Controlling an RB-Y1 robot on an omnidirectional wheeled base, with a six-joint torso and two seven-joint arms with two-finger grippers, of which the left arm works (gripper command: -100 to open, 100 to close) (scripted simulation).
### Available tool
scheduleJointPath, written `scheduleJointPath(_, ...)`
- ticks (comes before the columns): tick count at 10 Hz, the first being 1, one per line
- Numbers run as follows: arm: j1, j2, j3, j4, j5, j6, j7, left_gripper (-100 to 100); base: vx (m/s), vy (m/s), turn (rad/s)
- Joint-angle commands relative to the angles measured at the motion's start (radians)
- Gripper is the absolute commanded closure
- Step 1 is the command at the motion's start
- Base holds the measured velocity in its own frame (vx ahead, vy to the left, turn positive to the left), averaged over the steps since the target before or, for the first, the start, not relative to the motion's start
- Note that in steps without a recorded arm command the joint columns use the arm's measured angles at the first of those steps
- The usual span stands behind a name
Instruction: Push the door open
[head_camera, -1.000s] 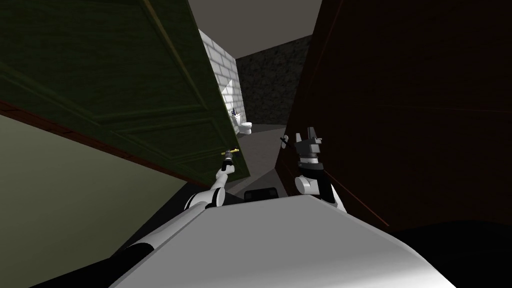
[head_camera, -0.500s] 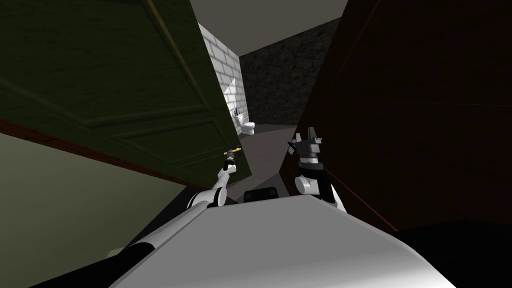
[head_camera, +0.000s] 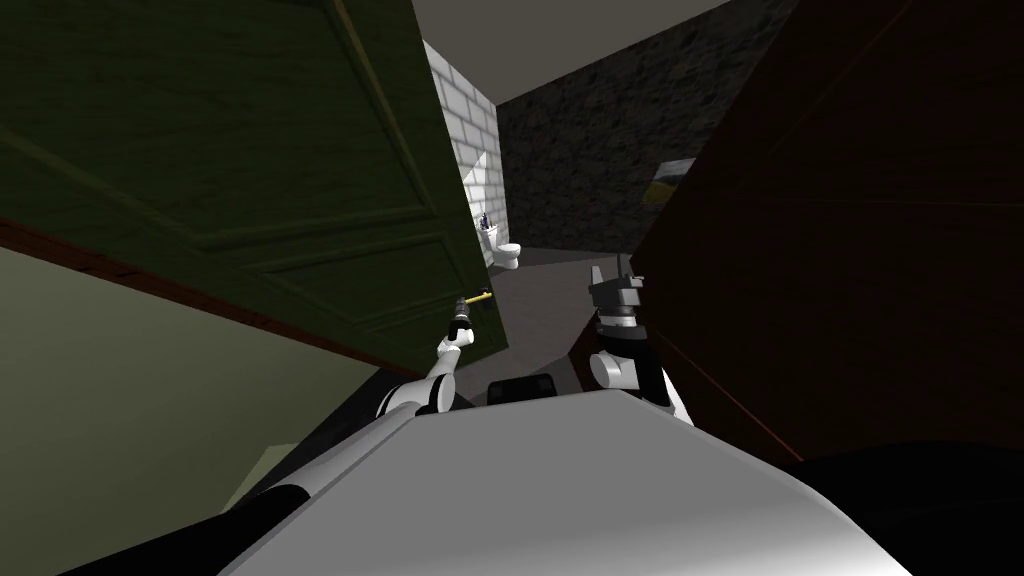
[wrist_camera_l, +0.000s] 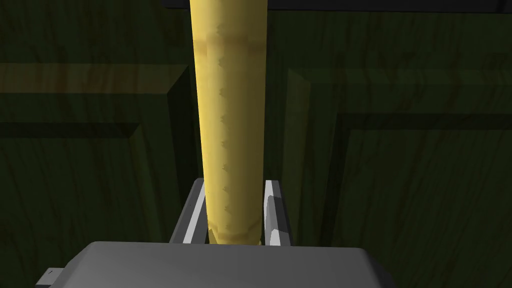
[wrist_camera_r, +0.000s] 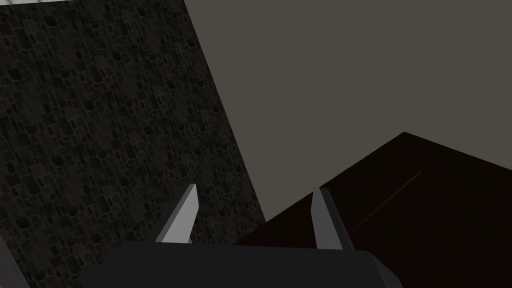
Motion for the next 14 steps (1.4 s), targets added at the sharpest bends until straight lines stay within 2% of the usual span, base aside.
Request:
scheduleJointPath(1,-0.008,0.016,0.017,0.008,0.001,-0.006,-0.008,100,0.160,0.004,0.157)
scheduleJointPath(5,-0.008,0.013,0.018,0.008,0.000,-0.006,-0.011,100,0.069,0.008,0.042)
scheduleJointPath(8,-0.012,0.003,0.024,0.007,-0.004,-0.007,-0.021,100,0.067,0.017,0.142)
scheduleJointPath(9,-0.021,-0.006,-0.008,0.022,0.023,-0.013,-0.044,-100,0.020,0.008,0.258)
scheduleJointPath(13,-0.023,-0.035,-0.071,0.011,0.092,-0.014,-0.109,-100,-0.062,-0.016,0.190)
scheduleJointPath(14,-0.023,-0.035,-0.071,0.011,0.092,-0.014,-0.109,-100,-0.046,-0.037,0.068)
